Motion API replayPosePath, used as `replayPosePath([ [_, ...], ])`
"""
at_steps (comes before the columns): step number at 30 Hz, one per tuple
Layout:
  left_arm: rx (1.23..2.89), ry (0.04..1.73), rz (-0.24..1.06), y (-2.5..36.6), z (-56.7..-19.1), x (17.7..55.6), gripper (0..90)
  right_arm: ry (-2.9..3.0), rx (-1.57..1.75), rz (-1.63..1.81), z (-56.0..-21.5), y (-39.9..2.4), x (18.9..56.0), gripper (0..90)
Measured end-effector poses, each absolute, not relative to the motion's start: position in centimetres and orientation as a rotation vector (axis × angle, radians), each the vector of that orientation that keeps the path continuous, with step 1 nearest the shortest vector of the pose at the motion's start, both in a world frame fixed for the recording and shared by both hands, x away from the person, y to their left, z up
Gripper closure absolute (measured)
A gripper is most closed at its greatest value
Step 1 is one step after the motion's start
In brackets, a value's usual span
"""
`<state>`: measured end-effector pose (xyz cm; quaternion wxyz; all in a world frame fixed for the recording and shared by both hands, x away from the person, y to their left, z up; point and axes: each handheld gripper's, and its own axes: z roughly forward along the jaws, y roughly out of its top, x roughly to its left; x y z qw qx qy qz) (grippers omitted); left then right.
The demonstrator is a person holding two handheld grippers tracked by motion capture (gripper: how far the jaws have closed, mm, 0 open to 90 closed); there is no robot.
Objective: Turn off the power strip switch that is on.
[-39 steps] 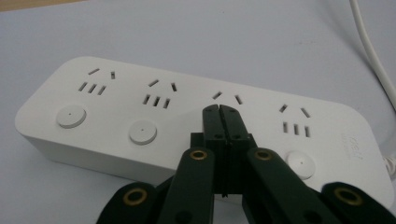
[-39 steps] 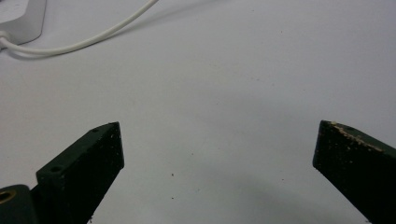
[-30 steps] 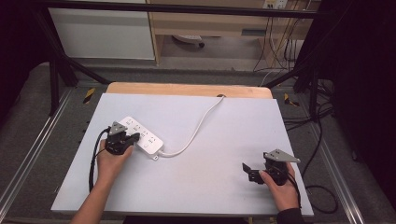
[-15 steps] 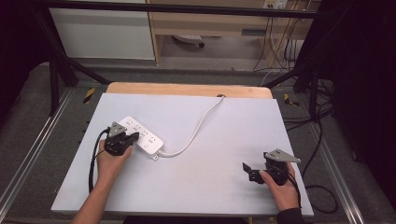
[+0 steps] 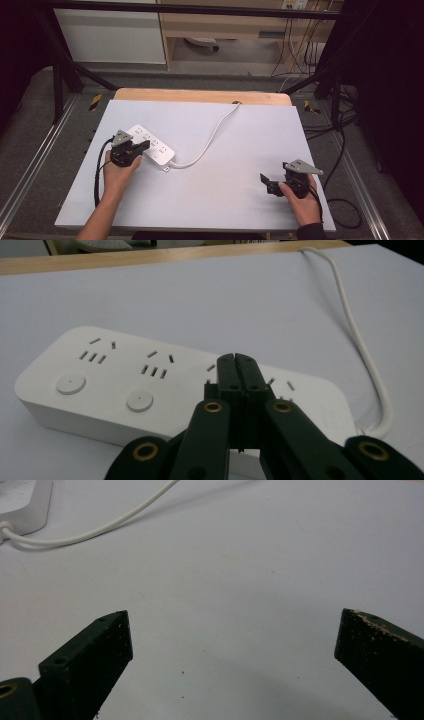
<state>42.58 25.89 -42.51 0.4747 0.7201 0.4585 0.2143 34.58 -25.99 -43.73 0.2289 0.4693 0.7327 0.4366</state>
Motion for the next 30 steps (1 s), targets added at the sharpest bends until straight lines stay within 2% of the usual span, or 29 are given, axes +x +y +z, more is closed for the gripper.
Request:
replayPosePath([
  [9, 1.755, 1.137, 0.566, 26.0, -41.1, 43.2, 90.0, 2.02, 1.284, 1.205, -43.6, -26.1, 34.6, 2.7],
  [18, 1.76, 1.175, 0.55, 25.5, -40.3, 44.7, 90.0, 2.035, 1.241, 1.2, -43.5, -26.1, 34.6, 2.7],
  [19, 1.752, 1.182, 0.545, 25.4, -40.2, 44.8, 83.7, 2.035, 1.228, 1.186, -43.4, -26.1, 34.6, 2.8],
  [22, 1.752, 1.167, 0.538, 24.9, -39.9, 45.1, 79.1, 2.022, 1.241, 1.207, -43.3, -26.3, 34.5, 2.8],
  [27, 1.732, 1.139, 0.525, 24.2, -39.3, 45.3, 61.6, 2.022, 1.238, 1.205, -43.3, -26.2, 34.4, 2.7],
  [30, 1.712, 1.184, 0.429, 24.1, -39.2, 45.4, 49.2, 2.029, 1.231, 1.2, -43.3, -26.1, 34.5, 2.8],
])
